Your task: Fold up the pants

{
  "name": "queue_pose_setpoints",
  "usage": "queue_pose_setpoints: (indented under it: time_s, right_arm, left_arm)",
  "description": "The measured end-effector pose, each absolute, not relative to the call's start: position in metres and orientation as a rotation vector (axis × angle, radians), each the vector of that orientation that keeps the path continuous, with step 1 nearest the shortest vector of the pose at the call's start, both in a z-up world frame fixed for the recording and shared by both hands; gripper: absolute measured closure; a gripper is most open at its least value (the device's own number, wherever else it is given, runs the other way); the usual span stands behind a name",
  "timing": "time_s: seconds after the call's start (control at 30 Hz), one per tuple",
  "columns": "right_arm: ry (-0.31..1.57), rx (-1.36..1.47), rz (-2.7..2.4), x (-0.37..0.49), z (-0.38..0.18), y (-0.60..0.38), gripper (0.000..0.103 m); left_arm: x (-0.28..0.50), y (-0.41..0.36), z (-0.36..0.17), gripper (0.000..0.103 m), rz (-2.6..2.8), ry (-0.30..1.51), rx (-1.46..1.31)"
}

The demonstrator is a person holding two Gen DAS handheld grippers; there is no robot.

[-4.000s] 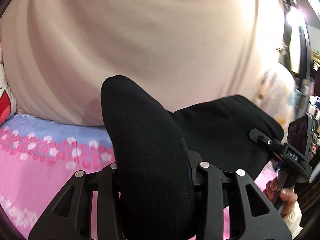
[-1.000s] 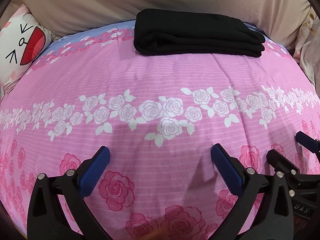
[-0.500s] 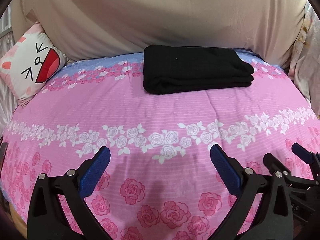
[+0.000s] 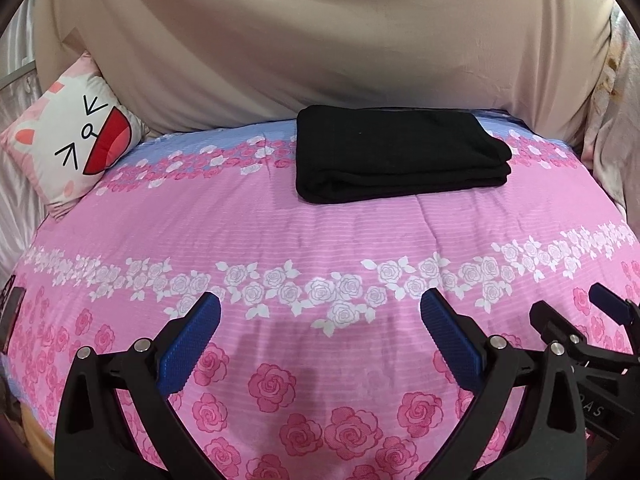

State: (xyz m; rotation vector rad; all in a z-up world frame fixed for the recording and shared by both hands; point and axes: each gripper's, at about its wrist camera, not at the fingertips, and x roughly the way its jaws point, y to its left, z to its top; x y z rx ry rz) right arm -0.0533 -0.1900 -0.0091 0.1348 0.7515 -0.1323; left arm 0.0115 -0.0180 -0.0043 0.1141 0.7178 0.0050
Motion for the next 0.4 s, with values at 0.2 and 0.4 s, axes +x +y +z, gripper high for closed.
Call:
queue_pose_setpoints:
  time_s: [0.2, 0.4]
  right_arm:
    - [0.749, 0.128, -0.133, -0.0528, -0.0073, -0.1880, 0.011]
    - [0.748, 0.129, -0.135, -0.0531, -0.0070, -0.1874, 0.011]
  left_arm:
    - [0.0133, -0.0145, -0.0074, 0.005, 0.029, 0.733, 0.105]
    - [0.0154, -0.0095, -0.0112, 0.006, 0.019, 0.755, 0.090]
